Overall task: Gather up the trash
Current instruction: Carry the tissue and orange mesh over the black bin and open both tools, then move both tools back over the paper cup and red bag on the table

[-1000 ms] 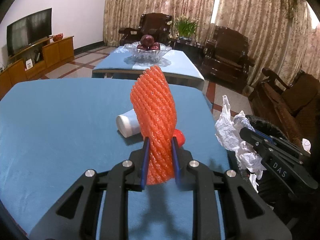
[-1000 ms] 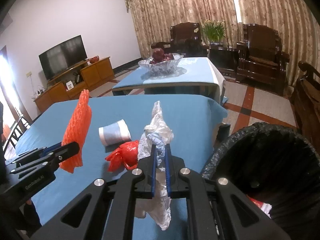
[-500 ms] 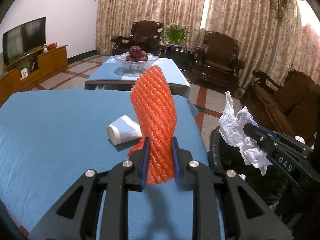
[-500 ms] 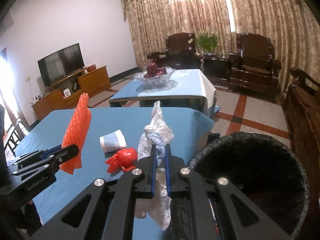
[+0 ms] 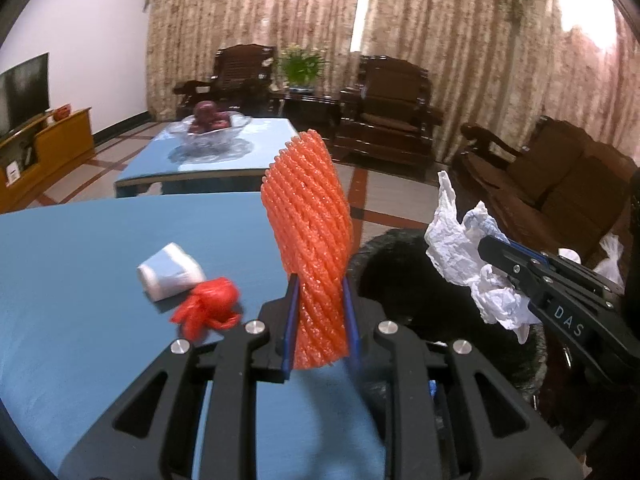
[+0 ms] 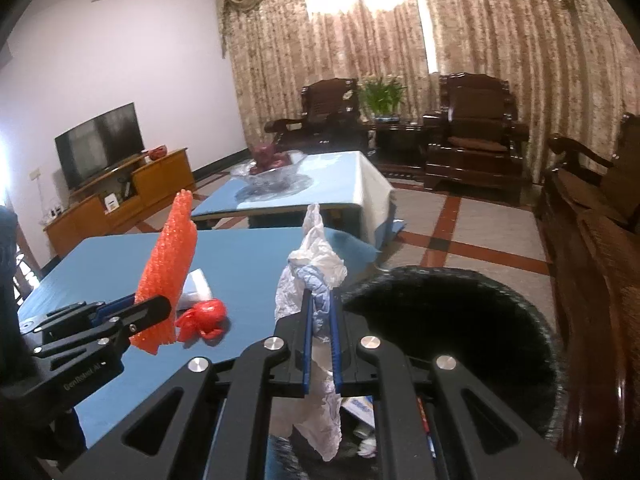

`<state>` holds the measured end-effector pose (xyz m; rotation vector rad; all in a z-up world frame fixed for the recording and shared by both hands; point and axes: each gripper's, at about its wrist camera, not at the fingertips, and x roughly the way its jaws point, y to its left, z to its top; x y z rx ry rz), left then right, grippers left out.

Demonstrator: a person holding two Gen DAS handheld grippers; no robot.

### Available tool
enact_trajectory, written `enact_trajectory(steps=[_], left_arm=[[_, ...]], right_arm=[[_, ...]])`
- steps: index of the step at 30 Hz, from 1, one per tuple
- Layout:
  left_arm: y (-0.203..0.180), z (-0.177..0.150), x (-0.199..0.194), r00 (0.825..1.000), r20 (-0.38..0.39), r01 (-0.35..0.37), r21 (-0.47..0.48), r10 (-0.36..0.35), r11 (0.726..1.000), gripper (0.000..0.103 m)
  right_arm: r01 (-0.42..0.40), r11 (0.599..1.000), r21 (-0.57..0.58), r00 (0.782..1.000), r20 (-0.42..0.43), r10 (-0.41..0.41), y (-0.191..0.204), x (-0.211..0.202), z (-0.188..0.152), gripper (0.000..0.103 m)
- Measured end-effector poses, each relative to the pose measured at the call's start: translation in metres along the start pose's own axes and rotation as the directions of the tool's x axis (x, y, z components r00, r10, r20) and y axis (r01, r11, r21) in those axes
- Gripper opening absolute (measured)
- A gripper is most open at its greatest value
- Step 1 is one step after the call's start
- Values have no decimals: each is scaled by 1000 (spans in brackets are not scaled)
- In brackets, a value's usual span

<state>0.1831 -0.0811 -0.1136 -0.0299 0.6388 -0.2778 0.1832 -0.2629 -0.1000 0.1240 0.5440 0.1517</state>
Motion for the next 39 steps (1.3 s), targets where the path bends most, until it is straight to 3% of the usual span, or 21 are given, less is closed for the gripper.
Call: enact_trajectory(steps=[12, 20, 23, 26, 27, 32, 34, 39], left_arm=[[-67, 3, 41, 991, -36, 130, 88, -128, 988, 20], [-96, -1, 70, 982, -67, 181, 112, -174, 977, 20], [-98, -2, 80, 978, -87, 199, 105, -190, 974, 28], [-96, -5, 84, 974, -95, 214, 90, -206, 973, 48], [-95, -6, 84, 974, -92, 213, 90, -205, 973, 56], [-86, -5, 78, 978, -70, 201, 76, -196, 977, 85], [-80, -4, 75, 980, -58, 193, 67, -190, 979, 87], [-59, -1, 61, 988, -27, 153, 54, -152, 987, 89]], right_arm=[[130, 989, 75, 991, 2, -131, -78, -19, -11, 8], [201, 975, 98, 979, -28, -200, -113, -17, -22, 8], [220, 970, 99, 975, -42, -217, -120, -13, -26, 11], [233, 967, 99, 972, -60, -228, -123, -9, -30, 13], [240, 966, 99, 970, -69, -234, -125, -7, -31, 17], [281, 955, 95, 959, -61, -276, -124, -8, -35, 81], [292, 952, 88, 956, -53, -288, -120, -9, -35, 92], [255, 963, 92, 967, -30, -253, -108, -9, -30, 97]])
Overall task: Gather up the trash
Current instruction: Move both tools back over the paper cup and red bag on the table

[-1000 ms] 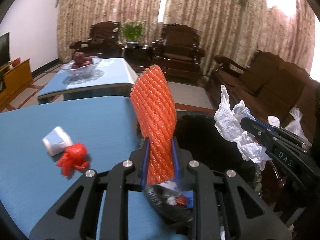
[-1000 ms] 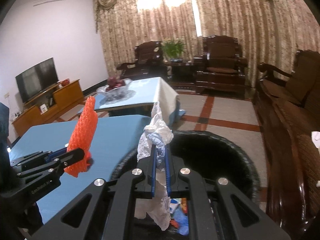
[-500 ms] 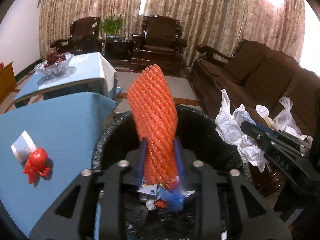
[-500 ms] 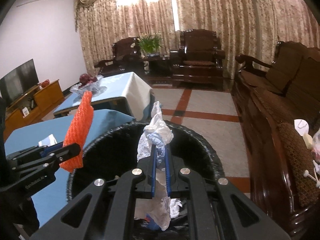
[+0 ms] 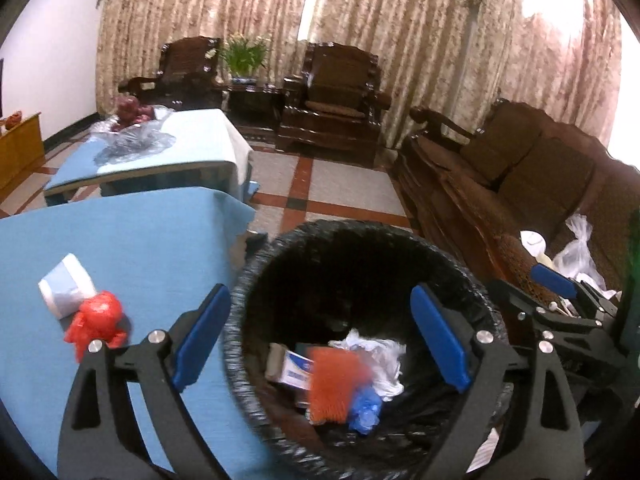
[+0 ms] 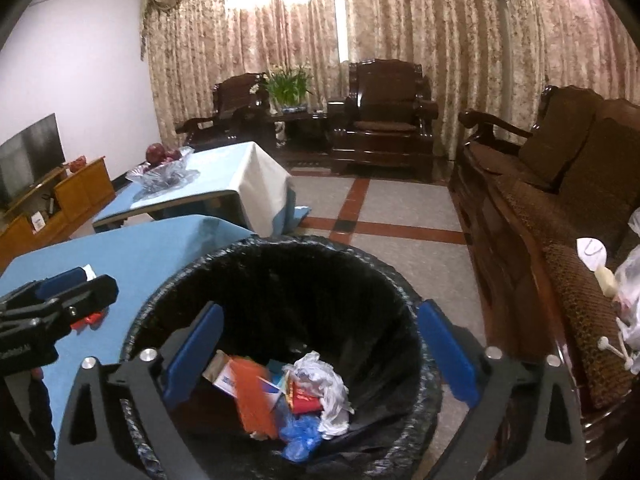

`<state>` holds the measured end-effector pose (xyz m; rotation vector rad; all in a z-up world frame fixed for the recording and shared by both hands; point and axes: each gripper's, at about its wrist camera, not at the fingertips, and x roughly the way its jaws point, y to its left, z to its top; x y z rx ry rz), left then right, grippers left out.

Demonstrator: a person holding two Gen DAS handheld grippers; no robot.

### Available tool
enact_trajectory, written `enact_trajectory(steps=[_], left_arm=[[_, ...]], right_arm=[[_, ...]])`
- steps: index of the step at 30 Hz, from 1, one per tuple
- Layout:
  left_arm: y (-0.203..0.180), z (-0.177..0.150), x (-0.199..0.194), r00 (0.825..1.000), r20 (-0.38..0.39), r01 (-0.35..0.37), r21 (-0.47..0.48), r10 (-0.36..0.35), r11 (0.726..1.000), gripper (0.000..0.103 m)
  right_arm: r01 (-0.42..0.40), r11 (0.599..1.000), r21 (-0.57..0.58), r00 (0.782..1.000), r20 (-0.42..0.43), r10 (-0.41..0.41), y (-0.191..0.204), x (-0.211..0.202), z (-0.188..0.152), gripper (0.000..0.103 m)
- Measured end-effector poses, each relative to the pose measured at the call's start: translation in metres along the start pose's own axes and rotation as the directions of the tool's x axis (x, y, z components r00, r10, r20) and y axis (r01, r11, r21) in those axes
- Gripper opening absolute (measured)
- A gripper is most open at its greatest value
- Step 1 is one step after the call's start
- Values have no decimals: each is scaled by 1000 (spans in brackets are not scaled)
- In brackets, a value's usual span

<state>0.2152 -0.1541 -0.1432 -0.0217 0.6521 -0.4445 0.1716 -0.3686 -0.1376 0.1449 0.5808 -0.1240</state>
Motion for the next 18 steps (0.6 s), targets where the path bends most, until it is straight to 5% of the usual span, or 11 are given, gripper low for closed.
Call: enact_trajectory(steps=[10, 18], left_arm=[[62, 3, -52, 986, 78, -147, -46, 151, 988, 90], [138, -13, -99, 946, 89, -302, -118, 313, 946, 90]], right_arm=[[-114, 992, -50, 993, 15, 115, 55, -1, 7, 97], [-248, 964, -95, 968, 6, 250, 129, 8, 11, 97]])
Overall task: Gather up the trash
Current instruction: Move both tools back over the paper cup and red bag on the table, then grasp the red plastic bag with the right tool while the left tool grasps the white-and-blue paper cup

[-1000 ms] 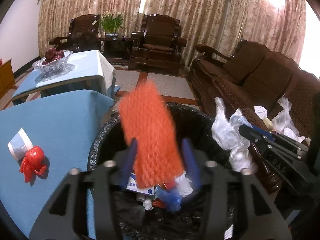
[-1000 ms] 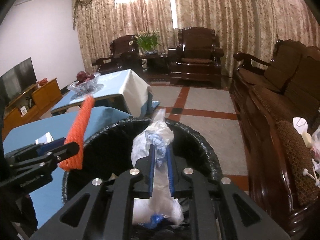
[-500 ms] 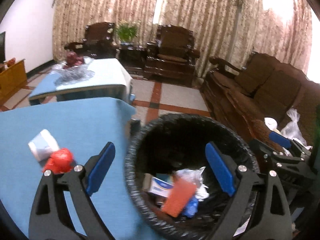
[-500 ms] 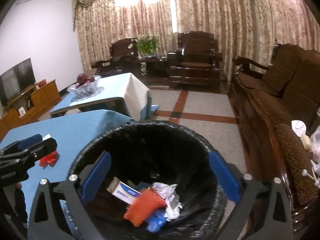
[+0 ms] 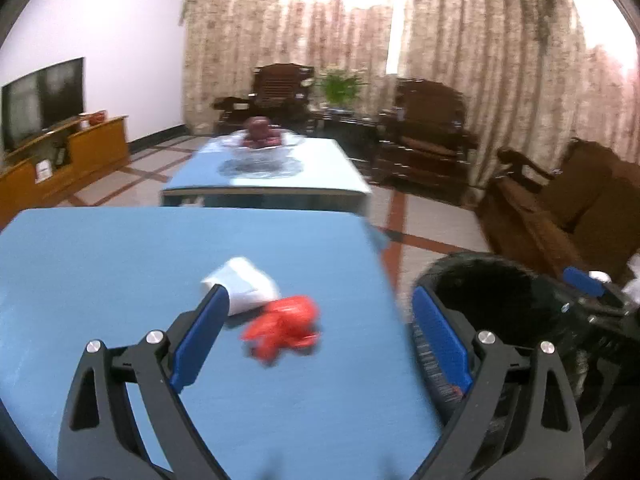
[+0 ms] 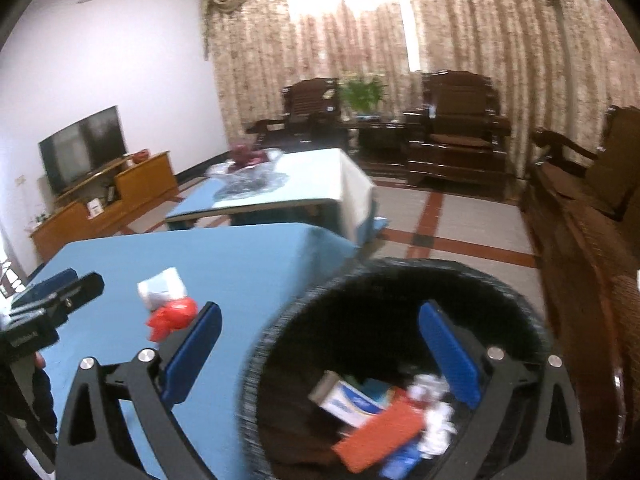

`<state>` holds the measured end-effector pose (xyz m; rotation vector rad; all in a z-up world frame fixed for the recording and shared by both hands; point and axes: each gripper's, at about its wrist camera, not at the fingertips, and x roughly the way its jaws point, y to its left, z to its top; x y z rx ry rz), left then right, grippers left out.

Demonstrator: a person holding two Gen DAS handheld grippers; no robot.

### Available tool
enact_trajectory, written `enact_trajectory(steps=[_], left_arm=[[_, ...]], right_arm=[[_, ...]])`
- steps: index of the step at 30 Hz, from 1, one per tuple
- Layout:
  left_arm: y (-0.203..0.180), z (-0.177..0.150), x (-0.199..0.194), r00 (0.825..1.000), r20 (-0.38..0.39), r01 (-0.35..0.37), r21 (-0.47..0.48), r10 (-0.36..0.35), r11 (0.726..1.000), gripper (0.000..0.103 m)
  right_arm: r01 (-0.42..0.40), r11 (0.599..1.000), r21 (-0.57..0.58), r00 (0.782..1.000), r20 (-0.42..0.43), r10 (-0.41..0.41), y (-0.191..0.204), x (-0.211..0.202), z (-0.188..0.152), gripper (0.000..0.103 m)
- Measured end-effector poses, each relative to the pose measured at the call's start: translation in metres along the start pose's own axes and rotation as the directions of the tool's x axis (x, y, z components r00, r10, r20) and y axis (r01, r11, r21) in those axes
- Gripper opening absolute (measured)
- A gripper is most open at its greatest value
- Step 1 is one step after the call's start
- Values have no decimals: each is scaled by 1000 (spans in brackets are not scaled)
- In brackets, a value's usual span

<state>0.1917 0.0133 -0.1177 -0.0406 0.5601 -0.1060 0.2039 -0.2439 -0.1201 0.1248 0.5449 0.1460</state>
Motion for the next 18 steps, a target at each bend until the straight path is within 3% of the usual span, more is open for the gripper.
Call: enact_trajectory(steps=[9, 18], left_arm=[[81, -13, -8, 989, -13, -148, -40, 148, 988, 90], [136, -28, -1, 975, -56, -222, -112, 217, 969, 90]], right_arm=[[-142, 987, -76, 990, -20, 141, 103, 51, -5, 97], [-151, 982, -110, 984, -110, 139, 145, 113, -27, 94]])
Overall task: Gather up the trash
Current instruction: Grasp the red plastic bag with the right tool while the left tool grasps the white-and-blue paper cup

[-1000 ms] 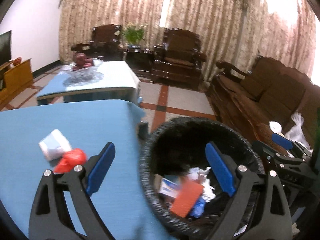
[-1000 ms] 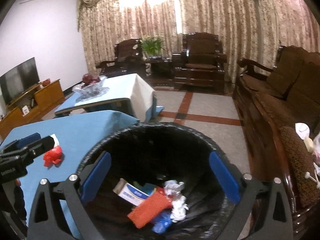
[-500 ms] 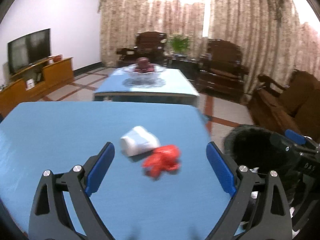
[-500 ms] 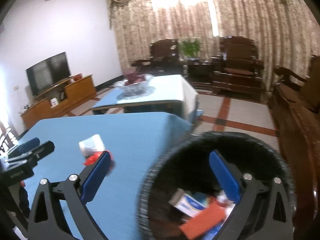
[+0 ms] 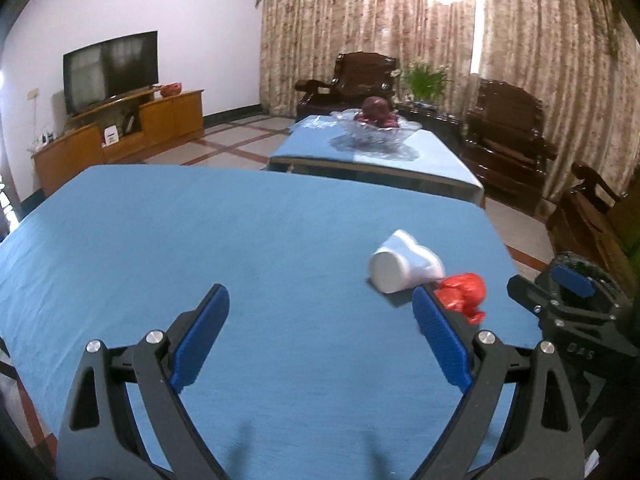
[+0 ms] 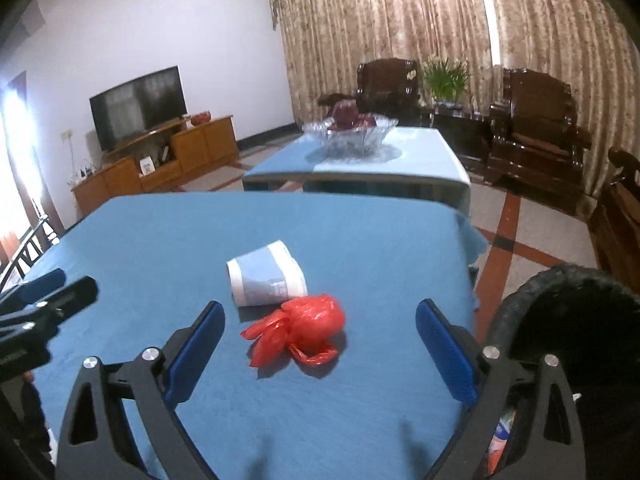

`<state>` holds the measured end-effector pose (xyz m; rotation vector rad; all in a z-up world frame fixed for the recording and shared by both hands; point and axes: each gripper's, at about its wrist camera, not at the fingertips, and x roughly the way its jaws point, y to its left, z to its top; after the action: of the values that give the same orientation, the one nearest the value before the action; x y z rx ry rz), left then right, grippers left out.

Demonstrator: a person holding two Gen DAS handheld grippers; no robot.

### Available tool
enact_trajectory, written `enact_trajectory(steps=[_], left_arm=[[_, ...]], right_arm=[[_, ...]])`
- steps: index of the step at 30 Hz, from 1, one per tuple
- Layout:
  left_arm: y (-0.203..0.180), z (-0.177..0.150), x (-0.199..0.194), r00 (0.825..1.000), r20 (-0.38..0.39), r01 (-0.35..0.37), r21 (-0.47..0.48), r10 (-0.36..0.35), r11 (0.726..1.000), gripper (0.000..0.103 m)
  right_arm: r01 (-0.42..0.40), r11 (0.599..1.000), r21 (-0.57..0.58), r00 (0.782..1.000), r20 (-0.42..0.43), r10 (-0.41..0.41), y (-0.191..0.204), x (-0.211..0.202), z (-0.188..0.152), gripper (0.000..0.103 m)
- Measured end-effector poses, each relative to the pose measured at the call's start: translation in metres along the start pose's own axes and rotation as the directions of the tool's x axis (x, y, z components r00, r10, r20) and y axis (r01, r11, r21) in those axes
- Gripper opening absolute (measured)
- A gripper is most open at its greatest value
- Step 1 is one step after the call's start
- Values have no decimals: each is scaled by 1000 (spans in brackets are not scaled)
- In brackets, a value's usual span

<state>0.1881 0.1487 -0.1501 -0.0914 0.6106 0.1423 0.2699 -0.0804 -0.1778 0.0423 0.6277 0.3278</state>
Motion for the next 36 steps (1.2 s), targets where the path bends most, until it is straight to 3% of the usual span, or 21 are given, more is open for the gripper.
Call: enact_trajectory(steps=[15, 17, 23, 28, 36], left_arm=[[17, 0, 39, 999, -31, -15, -8, 14, 1000, 90], [16, 1, 44, 999, -34, -13, -9, 12, 1000, 90], [12, 6, 57, 999, -41, -4, -5, 3, 1000, 90], [0, 7, 71, 999, -50, 21, 11, -21, 1000, 90], [-34, 7, 105, 987, -110, 123, 39, -118, 992, 90]], right_arm=[[3, 1000, 19, 986, -168, 0, 4, 78, -8, 74], [-21, 1000, 14, 981, -195, 24, 6, 83, -8, 58], [-61, 998, 22, 975, -211, 64, 5, 83, -11, 34], [-32, 999, 4, 983, -183, 32, -1, 72, -4, 32], [5, 1000, 30, 989, -151, 0, -22, 64, 12, 32]])
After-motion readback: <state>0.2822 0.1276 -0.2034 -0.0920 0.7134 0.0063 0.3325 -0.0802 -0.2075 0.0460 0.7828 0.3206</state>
